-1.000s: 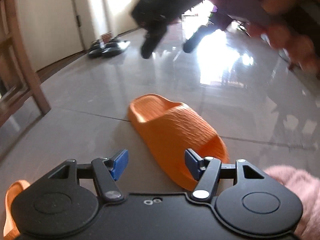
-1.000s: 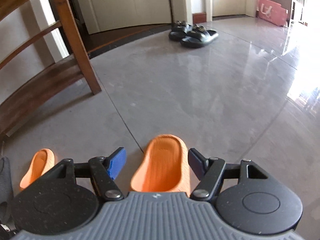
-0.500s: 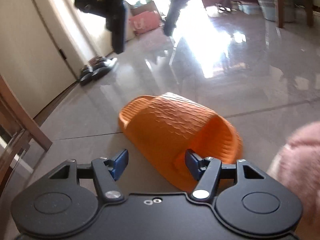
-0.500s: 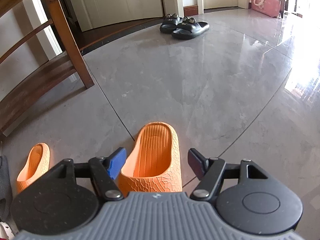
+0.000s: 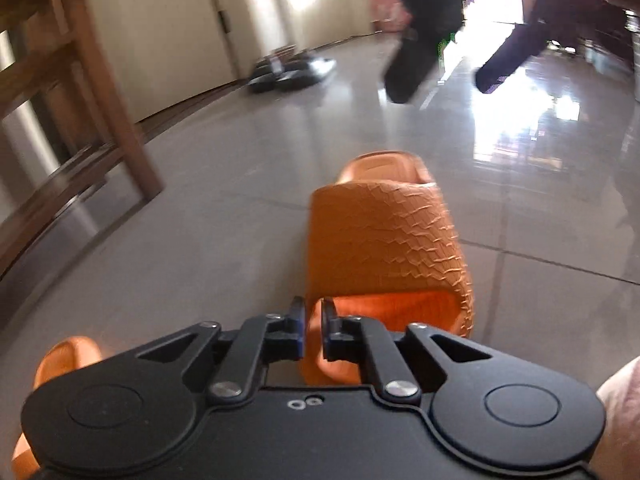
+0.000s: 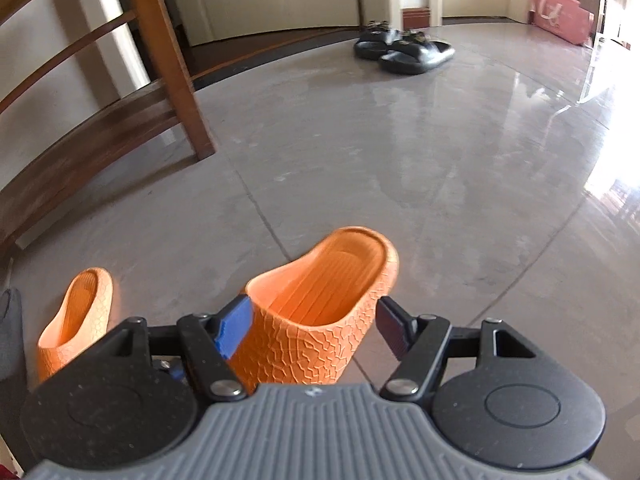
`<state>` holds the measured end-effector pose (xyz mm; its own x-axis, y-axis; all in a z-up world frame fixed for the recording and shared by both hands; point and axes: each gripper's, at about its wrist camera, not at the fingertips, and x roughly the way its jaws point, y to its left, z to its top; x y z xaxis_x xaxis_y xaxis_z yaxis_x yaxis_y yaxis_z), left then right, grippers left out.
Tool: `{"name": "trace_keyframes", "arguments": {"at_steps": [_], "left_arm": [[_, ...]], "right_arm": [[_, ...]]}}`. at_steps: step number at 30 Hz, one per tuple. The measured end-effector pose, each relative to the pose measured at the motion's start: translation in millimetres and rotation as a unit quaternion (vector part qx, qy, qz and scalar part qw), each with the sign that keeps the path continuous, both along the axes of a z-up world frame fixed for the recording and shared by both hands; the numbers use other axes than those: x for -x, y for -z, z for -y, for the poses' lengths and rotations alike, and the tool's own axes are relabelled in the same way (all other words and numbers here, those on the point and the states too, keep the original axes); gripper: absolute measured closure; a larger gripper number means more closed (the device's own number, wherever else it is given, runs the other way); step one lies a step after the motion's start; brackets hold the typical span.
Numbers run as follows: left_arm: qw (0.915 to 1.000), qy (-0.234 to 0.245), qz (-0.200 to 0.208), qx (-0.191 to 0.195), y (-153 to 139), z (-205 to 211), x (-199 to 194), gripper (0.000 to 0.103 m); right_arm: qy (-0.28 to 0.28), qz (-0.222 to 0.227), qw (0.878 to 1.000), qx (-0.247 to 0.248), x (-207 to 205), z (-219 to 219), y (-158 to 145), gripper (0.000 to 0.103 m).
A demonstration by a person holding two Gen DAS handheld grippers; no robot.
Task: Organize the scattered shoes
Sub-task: 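Carry the orange slide with the right tool beside its pair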
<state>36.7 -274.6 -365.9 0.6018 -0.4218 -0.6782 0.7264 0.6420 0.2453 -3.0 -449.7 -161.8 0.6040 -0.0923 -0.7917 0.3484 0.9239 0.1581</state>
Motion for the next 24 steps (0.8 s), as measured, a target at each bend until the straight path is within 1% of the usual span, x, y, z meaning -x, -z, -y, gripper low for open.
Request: {"name": "trace_keyframes", "arguments": {"at_steps": [2,4,6,8,9,10,12,15,18,19,20,21,23,24], "left_arm": [[0.9999,-0.011,-0.001,-0.002,-2.9,-6.6,-4.3,0.098],[0.9996,-0.021,-0.02,0.003,-6.4,-17.4,-11.7,0.098],[0.9987,-0.032,-0.039,0.008,-10.0,-28.2,-19.2,0.094],[0.9974,-0.042,-0.058,0.013,-13.5,-39.1,-26.6,0.085],[0.9964,-0.046,-0.069,0.016,-15.5,-44.5,-30.3,0.082],[0.9952,-0.048,-0.084,0.02,-18.2,-49.7,-34.1,0.081],[0.9929,-0.061,-0.098,0.029,-24.0,-57.9,-41.0,0.08],[0.9905,-0.076,-0.108,0.038,-33.0,-68.8,-48.3,0.078],[0.9896,-0.077,-0.113,0.044,-42.0,-78.3,-50.6,0.076],[0.9894,-0.078,-0.114,0.045,-44.5,-80.5,-51.3,0.076],[0.9894,-0.079,-0.114,0.045,-45.3,-81.8,-50.1,0.075],[0.989,-0.082,-0.114,0.045,-48.8,-84.8,-52.2,0.075],[0.9867,-0.099,-0.121,0.045,-55.7,-93.1,-58.6,0.073],[0.9851,-0.108,-0.126,0.045,-58.9,-97.7,-61.7,0.073]], "right_arm": [[-0.011,-0.002,1.0,0.0,-5.4,-5.5,1.6,0.031],[-0.028,-0.005,1.0,-0.003,-13.0,-13.2,3.9,0.031],[-0.042,-0.007,0.999,-0.009,-20.4,-19.7,6.5,0.031],[-0.05,-0.009,0.999,-0.016,-27.3,-23.1,9.5,0.031],[-0.05,-0.01,0.998,-0.026,-34.7,-23.2,12.6,0.031],[-0.049,-0.011,0.998,-0.032,-38.6,-22.9,14.2,0.031],[-0.048,-0.009,0.998,-0.048,-51.7,-20.9,18.0,0.031],[-0.057,-0.016,0.997,-0.05,-66.1,-22.1,23.5,0.033],[-0.055,-0.035,0.996,-0.054,-76.8,-18.7,32.5,0.035],[-0.053,-0.043,0.996,-0.054,-80.1,-16.6,36.2,0.039],[-0.053,-0.047,0.996,-0.054,-82.4,-15.8,38.0,0.049],[-0.057,-0.052,0.996,-0.054,-85.3,-15.5,40.6,0.054],[-0.067,-0.064,0.994,-0.055,-90.7,-16.1,46.3,0.067],[-0.073,-0.07,0.993,-0.056,-93.8,-16.9,50.5,0.067]]}}
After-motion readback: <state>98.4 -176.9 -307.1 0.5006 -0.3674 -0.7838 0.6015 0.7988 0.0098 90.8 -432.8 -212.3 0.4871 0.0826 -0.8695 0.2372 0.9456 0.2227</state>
